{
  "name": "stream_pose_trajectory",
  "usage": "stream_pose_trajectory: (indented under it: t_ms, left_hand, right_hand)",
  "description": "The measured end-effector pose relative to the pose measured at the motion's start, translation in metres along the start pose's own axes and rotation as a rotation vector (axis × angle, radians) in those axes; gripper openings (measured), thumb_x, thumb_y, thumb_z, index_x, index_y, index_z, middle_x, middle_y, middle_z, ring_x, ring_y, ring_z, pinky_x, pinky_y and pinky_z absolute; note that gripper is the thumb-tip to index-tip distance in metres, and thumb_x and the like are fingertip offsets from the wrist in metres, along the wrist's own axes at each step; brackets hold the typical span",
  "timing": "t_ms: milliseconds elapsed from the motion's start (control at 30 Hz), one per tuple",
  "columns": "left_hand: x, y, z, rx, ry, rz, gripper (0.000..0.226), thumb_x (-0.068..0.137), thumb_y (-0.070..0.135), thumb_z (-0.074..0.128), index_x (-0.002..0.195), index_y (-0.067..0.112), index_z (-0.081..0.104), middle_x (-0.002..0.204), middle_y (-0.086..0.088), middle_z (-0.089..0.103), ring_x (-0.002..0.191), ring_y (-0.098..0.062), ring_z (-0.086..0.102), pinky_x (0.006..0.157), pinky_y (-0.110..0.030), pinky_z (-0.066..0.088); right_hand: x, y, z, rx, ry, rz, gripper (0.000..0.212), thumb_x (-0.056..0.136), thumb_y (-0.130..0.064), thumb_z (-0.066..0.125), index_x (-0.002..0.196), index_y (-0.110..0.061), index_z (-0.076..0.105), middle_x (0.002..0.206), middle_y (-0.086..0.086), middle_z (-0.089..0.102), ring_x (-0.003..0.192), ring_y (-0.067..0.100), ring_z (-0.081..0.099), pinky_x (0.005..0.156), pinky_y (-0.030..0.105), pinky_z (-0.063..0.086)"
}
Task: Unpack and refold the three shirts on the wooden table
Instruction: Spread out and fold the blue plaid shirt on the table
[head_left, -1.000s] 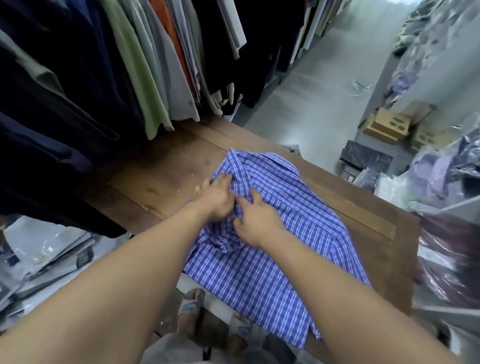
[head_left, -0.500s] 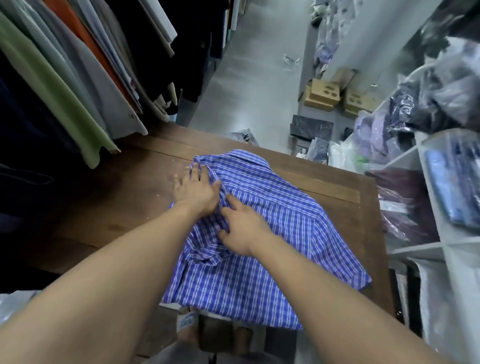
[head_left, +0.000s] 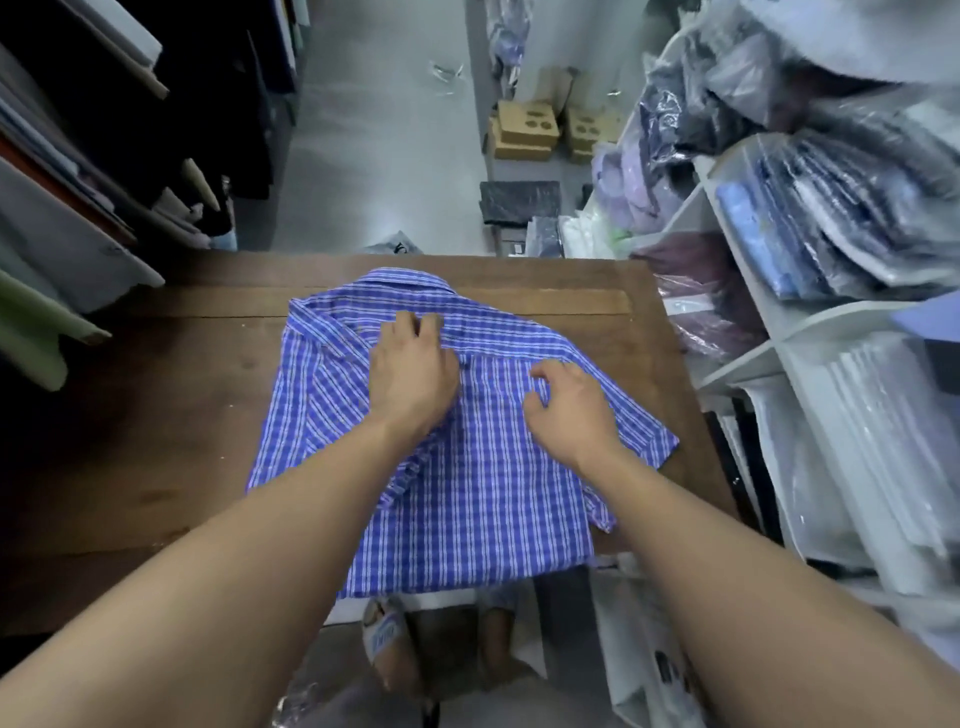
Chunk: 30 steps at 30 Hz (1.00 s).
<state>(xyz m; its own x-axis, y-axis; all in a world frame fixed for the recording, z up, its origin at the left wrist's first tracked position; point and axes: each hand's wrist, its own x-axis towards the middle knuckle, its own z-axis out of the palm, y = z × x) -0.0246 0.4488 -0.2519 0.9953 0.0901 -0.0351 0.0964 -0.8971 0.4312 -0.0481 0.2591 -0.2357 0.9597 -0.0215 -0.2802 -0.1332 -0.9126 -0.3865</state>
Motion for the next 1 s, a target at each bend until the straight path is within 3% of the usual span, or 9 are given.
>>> stream_pose_trajectory:
  t_ms: [100, 333, 533, 633, 700, 767, 833, 933, 1000]
  left_hand:
    - [-0.009, 0.027, 0.013, -0.12, -0.146, 0.051, 0.029, 0.101, 0.026, 0.048, 0.125, 0.011, 0.055, 0.123, -0.01, 0.053, 0.099, -0.034, 0.059, 0.075, -0.042, 0.047]
    - [-0.028, 0.065, 0.036, -0.125, -0.389, 0.036, 0.034, 0.097, 0.027, 0.057, 0.129, 0.013, 0.055, 0.13, -0.01, 0.048, 0.1, -0.031, 0.06, 0.079, -0.039, 0.049]
    - [-0.036, 0.084, 0.039, 0.101, -0.405, -0.011, 0.062, 0.086, 0.044, 0.075, 0.136, 0.019, 0.049, 0.14, -0.01, 0.04, 0.128, -0.033, 0.041, 0.096, -0.049, 0.048]
    - [-0.036, 0.09, 0.041, 0.192, -0.399, -0.042, 0.066, 0.086, 0.049, 0.074, 0.139, 0.022, 0.046, 0.146, -0.01, 0.038, 0.136, -0.035, 0.033, 0.107, -0.053, 0.039]
    - [-0.036, 0.092, 0.039, 0.188, -0.416, -0.057, 0.069, 0.086, 0.05, 0.074, 0.142, 0.023, 0.045, 0.149, -0.008, 0.037, 0.139, -0.035, 0.032, 0.109, -0.055, 0.037]
    - [-0.034, 0.091, 0.037, 0.182, -0.438, -0.072, 0.073, 0.085, 0.05, 0.075, 0.145, 0.026, 0.042, 0.15, -0.005, 0.035, 0.14, -0.034, 0.03, 0.109, -0.054, 0.036]
    - [-0.031, 0.089, 0.035, 0.166, -0.449, -0.07, 0.068, 0.088, 0.045, 0.072, 0.147, 0.029, 0.042, 0.15, -0.002, 0.036, 0.139, -0.033, 0.03, 0.106, -0.052, 0.036]
    - [-0.025, 0.085, 0.03, -0.013, -0.442, -0.107, 0.047, 0.099, 0.037, 0.053, 0.144, 0.027, 0.05, 0.131, -0.003, 0.059, 0.134, -0.031, 0.039, 0.113, -0.044, 0.029]
    - [-0.023, 0.084, 0.02, -0.265, -0.443, -0.183, 0.045, 0.106, 0.042, 0.037, 0.139, 0.019, 0.056, 0.106, -0.001, 0.067, 0.121, -0.027, 0.053, 0.117, -0.04, 0.023]
  right_hand:
    - [-0.001, 0.035, -0.006, -0.041, -0.033, 0.146, 0.051, 0.097, -0.032, 0.054, 0.146, -0.021, 0.043, 0.149, 0.01, 0.037, 0.134, 0.033, 0.041, 0.105, 0.042, 0.042]
    - [0.001, 0.061, -0.018, -0.033, -0.102, 0.208, 0.065, 0.098, -0.041, 0.056, 0.155, -0.026, 0.029, 0.163, 0.013, 0.017, 0.148, 0.036, 0.021, 0.115, 0.045, 0.032]
    - [0.005, 0.064, -0.024, -0.134, -0.034, 0.263, 0.069, 0.092, -0.047, 0.063, 0.151, -0.031, 0.031, 0.148, 0.01, 0.043, 0.138, 0.036, 0.031, 0.111, 0.044, 0.03]
    - [0.009, 0.067, -0.03, -0.194, -0.027, 0.285, 0.041, 0.09, -0.037, 0.065, 0.127, -0.022, 0.057, 0.128, 0.01, 0.062, 0.13, 0.035, 0.044, 0.103, 0.041, 0.035]
    - [0.011, 0.068, -0.038, -0.112, -0.018, 0.297, 0.014, 0.083, -0.027, 0.063, 0.09, -0.015, 0.068, 0.1, 0.01, 0.07, 0.106, 0.033, 0.061, 0.089, 0.036, 0.045]
    - [0.012, 0.063, -0.049, 0.008, -0.036, 0.283, 0.021, 0.081, -0.026, 0.061, 0.068, -0.01, 0.06, 0.072, 0.006, 0.063, 0.069, 0.027, 0.06, 0.061, 0.028, 0.043]
    - [0.014, 0.051, -0.059, 0.156, -0.096, 0.261, 0.029, 0.08, -0.027, 0.06, 0.057, -0.013, 0.049, 0.056, 0.002, 0.051, 0.053, 0.023, 0.046, 0.05, 0.027, 0.032]
    - [0.013, 0.025, -0.069, 0.466, -0.218, 0.262, 0.022, 0.08, -0.025, 0.064, 0.066, -0.014, 0.052, 0.059, 0.0, 0.048, 0.056, 0.019, 0.042, 0.053, 0.027, 0.034]
    - [0.013, 0.007, -0.069, 0.624, -0.332, 0.287, 0.034, 0.074, -0.031, 0.07, 0.097, -0.006, 0.064, 0.09, 0.006, 0.065, 0.083, 0.022, 0.062, 0.075, 0.032, 0.052]
